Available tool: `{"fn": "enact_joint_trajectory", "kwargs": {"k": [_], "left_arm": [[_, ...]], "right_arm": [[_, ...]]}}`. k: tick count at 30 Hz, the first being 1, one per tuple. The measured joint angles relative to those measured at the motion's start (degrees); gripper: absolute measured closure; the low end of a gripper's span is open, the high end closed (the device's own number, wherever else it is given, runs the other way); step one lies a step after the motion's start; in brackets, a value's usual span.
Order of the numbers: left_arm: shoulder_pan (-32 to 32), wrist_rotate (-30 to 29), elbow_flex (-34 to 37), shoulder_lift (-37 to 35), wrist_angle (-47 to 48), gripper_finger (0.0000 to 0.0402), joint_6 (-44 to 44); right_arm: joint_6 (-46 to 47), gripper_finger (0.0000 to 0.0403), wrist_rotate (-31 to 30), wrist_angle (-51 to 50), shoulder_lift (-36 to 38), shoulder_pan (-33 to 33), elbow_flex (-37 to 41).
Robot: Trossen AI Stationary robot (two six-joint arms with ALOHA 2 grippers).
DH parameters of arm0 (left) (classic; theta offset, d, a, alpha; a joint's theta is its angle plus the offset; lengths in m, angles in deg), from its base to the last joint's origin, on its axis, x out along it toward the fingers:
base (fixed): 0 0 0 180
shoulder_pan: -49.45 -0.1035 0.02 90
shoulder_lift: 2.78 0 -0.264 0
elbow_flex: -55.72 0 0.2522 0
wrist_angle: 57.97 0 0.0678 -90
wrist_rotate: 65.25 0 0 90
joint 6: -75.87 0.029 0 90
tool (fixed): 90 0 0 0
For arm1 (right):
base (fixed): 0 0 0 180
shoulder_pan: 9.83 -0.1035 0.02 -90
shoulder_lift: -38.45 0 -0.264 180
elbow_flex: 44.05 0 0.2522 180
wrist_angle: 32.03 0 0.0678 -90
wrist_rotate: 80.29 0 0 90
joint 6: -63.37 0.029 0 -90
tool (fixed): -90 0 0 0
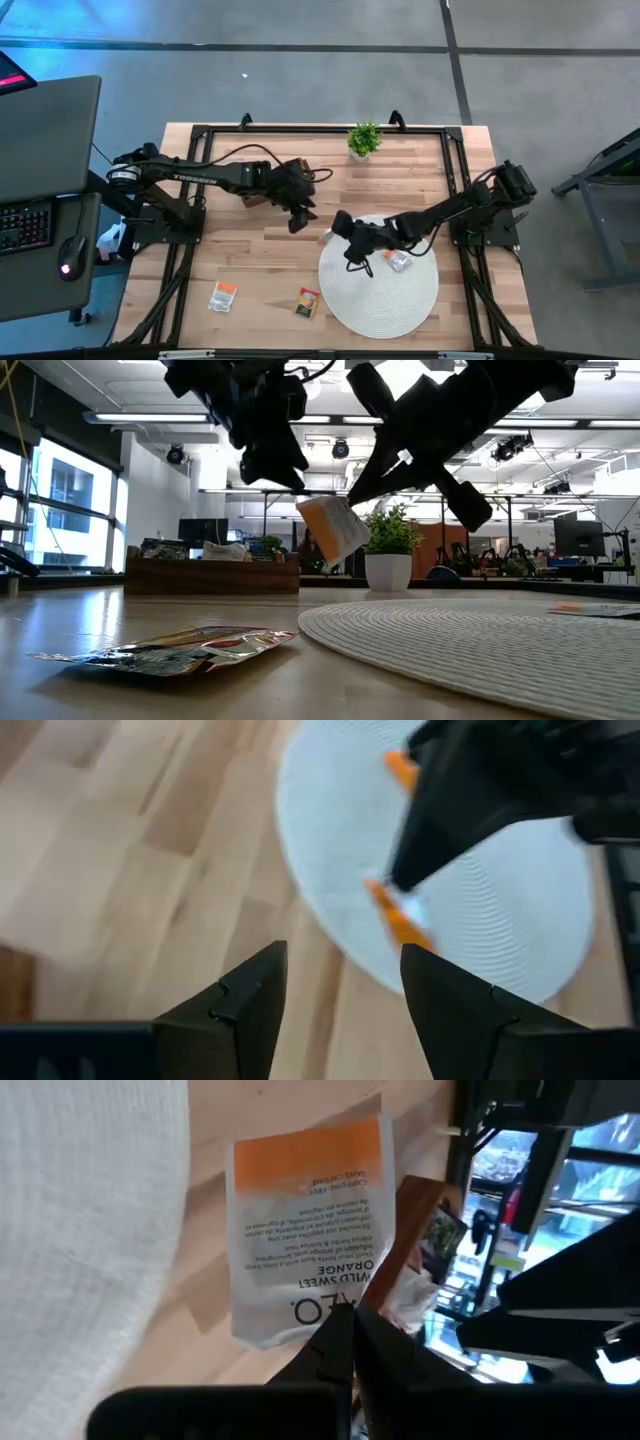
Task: Pick & Place Tea
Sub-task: Put the white tea bag into the middle section of the wooden organizer
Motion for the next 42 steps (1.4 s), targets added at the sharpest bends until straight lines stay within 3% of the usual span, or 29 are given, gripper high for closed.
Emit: {"fn": "enact_joint_trajectory", "kwargs": {"k": [12,21,36,42], "left_arm": [[2.72,3.02,-0.04,7.81,-9.28,0.0229,-4.57],[2.61,3.22,0.0,7.78,-9.06,0.0266,-6.58],[2.57,2.77,0.0,7.78,-9.76,0.0268,-6.4],[2.56,-1.49,0.0,7.78,-9.65,0.0269,-4.49]], "right_arm": [[-8.89,0.0401,-2.61,4.32,0.0,1.4,-0.02],[-8.15,0.0402,-2.5,2.73,0.0,1.44,-0.02],[-7.8,0.0401,-1.33,2.29,0.0,4.34,-0.07],[-7.77,0.0401,0.76,2.78,0.0,5.5,-0.09]]}}
